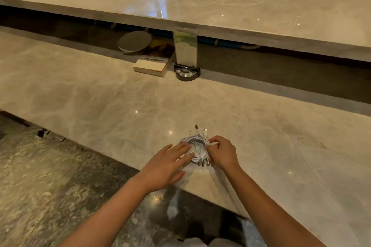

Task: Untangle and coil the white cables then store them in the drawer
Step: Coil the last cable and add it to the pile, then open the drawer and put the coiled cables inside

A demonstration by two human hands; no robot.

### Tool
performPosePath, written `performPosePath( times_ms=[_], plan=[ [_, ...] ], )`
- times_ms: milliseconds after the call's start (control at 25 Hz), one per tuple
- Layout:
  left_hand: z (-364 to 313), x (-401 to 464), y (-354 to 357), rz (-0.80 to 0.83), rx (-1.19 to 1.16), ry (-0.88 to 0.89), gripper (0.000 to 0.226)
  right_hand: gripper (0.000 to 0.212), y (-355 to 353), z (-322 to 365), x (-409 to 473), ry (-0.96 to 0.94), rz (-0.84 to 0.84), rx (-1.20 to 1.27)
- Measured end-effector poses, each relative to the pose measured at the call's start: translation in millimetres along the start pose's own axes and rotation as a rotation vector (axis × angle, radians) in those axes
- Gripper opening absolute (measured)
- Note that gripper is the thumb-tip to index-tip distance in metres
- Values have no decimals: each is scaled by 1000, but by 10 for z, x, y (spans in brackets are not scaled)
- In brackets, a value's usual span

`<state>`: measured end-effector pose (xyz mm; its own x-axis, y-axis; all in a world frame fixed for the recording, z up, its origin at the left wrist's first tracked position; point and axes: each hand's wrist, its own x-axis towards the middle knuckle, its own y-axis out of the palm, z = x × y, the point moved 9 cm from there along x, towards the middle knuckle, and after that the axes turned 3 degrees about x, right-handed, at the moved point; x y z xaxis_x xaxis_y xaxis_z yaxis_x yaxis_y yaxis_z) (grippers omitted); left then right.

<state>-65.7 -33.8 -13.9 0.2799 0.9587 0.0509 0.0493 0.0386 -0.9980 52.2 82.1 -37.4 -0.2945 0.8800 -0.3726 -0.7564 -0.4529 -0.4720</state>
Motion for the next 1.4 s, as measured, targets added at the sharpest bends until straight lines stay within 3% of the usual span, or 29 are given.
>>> performPosePath(
  times_ms=[160,400,560,800,1000,1080,1200,1400],
  plan=[
    [32,-36,89,75,33,-10,60,19,-11,70,-27,-180,-98,-109],
    [37,8,104,144,-66,-65,59,23,37,67,-2,-206,-60,-193],
    [57,96,-85,81,-301,-170,58,31,25,139,-72,-262,13,-381],
    [-73,496,-486,-32,-202,-160,37,34,-338,334,-340,-395,-68,-739],
    [-766,1014,-538,-72,-76,-10,52,36,-842,158,-661,-343,-243,-901],
    [-1011,1124,-471,-81,-38,17,40,36,-1074,-4,-812,-305,-326,-877],
    [-1345,1134,-374,-72,-48,-3,40,32,-1376,-302,-1097,-250,-426,-823],
    [-1662,1022,-25,-15,-37,-73,37,23,-1583,-785,-1501,-203,-453,-812]
  ],
)
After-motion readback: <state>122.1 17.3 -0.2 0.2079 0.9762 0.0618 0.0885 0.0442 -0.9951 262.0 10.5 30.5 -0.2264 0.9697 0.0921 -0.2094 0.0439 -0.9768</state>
